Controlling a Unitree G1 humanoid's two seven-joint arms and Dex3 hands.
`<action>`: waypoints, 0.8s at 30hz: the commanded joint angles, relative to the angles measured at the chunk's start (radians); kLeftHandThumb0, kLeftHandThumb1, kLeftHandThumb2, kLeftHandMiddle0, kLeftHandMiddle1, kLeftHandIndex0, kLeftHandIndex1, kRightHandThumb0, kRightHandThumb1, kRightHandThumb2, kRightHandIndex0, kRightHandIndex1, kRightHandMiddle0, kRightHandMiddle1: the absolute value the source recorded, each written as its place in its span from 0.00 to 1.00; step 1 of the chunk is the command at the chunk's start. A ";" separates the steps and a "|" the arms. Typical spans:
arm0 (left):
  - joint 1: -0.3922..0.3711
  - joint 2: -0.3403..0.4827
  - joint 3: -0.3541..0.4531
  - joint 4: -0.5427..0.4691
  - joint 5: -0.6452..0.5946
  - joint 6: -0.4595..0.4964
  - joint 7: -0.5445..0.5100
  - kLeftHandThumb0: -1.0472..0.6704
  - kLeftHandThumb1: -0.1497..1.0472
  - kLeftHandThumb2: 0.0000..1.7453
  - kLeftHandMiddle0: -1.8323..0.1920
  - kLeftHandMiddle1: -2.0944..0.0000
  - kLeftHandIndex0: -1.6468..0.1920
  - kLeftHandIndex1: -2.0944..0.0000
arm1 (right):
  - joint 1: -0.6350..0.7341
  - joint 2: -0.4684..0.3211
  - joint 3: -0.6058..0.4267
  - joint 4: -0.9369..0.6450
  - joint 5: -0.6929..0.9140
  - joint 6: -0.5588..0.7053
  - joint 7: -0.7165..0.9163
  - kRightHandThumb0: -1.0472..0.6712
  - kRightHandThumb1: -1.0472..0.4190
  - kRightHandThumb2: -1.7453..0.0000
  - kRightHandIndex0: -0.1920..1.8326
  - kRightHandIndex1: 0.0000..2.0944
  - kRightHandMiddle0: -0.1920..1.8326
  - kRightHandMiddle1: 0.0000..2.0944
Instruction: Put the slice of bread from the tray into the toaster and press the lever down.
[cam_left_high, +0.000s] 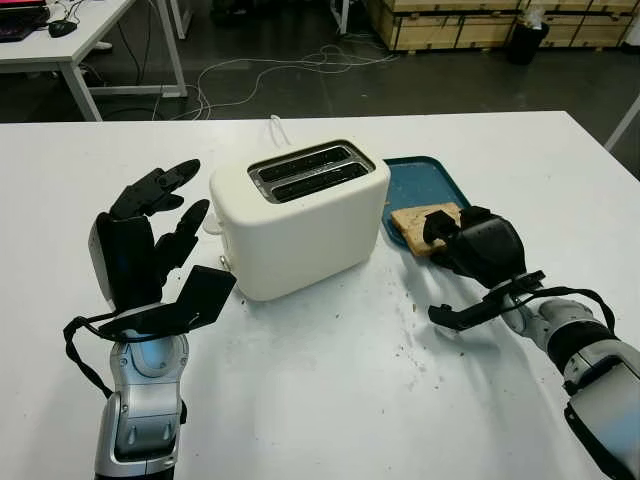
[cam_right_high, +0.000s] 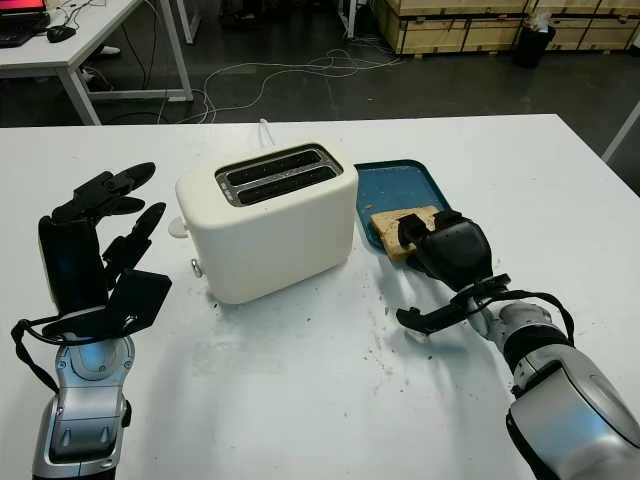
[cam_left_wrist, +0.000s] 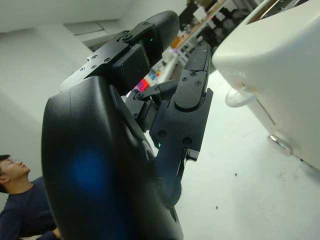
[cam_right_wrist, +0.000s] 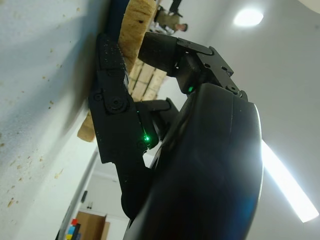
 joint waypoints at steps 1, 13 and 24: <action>0.003 0.001 -0.001 -0.001 -0.006 -0.013 0.001 0.48 0.85 0.00 0.59 0.49 0.40 0.92 | -0.019 0.004 0.011 0.001 -0.014 0.022 0.011 0.32 0.09 0.81 0.48 0.83 0.32 0.83; 0.007 -0.002 -0.004 0.005 -0.007 -0.023 -0.001 0.49 0.85 0.00 0.60 0.49 0.40 0.91 | -0.061 -0.042 -0.045 -0.026 0.024 -0.074 -0.120 0.33 0.09 0.86 0.50 0.83 0.35 0.83; 0.010 0.001 -0.010 0.011 -0.011 -0.028 -0.003 0.49 0.85 0.00 0.60 0.49 0.41 0.91 | -0.143 -0.102 -0.099 -0.095 0.012 -0.163 -0.219 0.39 0.09 0.95 0.52 0.83 0.39 0.83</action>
